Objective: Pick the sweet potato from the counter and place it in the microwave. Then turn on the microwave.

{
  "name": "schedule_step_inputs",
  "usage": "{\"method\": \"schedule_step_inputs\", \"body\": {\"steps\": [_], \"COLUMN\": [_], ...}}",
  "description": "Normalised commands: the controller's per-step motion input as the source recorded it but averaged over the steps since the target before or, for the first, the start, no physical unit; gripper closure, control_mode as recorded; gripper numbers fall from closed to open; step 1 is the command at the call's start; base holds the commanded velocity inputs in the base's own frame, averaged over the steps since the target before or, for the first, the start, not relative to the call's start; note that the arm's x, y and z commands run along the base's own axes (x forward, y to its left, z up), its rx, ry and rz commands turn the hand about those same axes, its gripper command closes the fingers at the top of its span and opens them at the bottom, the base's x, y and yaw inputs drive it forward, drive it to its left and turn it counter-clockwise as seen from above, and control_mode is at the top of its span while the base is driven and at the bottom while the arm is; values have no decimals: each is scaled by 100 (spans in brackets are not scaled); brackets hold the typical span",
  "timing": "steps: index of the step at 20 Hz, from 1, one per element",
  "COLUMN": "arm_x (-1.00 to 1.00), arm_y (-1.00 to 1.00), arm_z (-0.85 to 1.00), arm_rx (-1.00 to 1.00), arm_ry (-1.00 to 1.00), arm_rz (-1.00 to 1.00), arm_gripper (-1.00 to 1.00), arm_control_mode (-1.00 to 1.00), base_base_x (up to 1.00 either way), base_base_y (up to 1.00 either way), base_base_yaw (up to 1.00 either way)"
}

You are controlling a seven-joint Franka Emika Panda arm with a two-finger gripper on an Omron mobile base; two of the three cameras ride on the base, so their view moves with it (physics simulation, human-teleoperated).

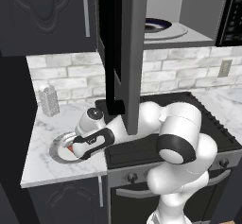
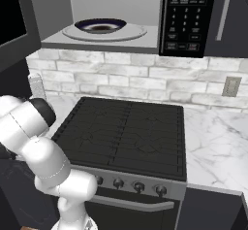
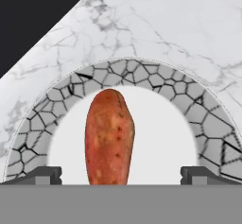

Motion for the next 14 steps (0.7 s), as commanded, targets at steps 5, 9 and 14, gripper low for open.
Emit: {"method": "schedule_step_inputs", "body": {"steps": [5,9,14], "arm_x": [13,14,14], "arm_y": [9,10,14], "arm_z": [-17,-12,-12], "arm_rx": [-1,-1,-1], "arm_ry": [3,3,3], "arm_rz": [-2,-2,-2], "arm_gripper": [-100,-100,-100], "arm_control_mode": [-100,-100,-100], "base_base_x": [0,0,0], "base_base_y": [0,0,0], "base_base_yaw": [0,0,0]}}
